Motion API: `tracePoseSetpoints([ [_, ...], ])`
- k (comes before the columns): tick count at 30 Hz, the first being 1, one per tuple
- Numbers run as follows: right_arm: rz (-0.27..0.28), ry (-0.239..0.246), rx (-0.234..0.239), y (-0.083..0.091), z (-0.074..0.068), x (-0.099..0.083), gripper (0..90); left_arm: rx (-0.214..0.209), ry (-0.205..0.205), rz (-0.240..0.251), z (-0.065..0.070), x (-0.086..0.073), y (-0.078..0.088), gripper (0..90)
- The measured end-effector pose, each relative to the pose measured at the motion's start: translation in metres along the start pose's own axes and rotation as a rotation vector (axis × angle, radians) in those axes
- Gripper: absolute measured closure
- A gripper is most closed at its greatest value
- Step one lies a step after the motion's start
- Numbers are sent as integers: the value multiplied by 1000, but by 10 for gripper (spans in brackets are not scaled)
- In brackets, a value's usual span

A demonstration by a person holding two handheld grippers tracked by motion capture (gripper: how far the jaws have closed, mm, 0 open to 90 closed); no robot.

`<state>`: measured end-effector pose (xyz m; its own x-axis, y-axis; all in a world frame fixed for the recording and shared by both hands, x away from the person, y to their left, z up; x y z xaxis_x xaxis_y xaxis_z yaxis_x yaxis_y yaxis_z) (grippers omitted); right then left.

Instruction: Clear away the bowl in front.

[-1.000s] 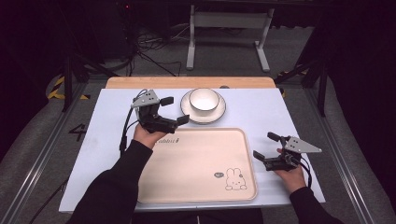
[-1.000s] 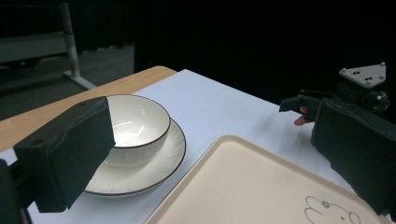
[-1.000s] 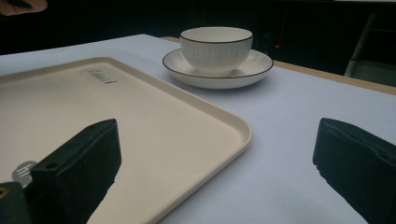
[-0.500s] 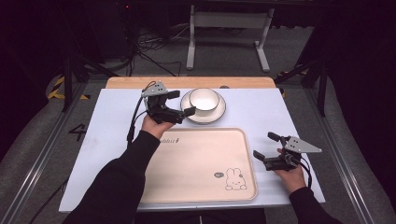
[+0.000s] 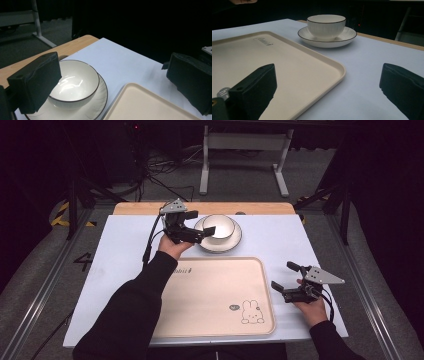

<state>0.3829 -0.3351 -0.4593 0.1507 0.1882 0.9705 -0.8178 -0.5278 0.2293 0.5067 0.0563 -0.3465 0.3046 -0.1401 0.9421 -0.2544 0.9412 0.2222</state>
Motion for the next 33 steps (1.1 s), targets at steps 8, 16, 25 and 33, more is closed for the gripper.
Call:
tracePoseSetpoints([
  [8,2,1,-1,0,0,0,15,13,29,-2,-13,7,-10,2],
  [16,7,2,1,0,0,0,15,53,49,-17,-28,12,-18,2],
  [25,8,4,3,1,0,0,15,96,61,-32,-40,16,-24,3],
  [33,11,10,9,1,-1,0,15,154,70,-85,-45,13,-39,6],
])
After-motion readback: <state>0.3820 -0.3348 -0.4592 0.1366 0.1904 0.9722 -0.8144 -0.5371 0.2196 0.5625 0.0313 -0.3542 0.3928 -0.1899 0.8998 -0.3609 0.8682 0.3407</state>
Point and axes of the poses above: each handheld gripper's, and its own axes: y roughly backward along the jaws, x roughly out of its top, z roughly to its right, the point moved 2 cm from there along -y, roughly forward along the jaws, and after that the axes turned 12 degrees about -x, right-handed, at the moved point
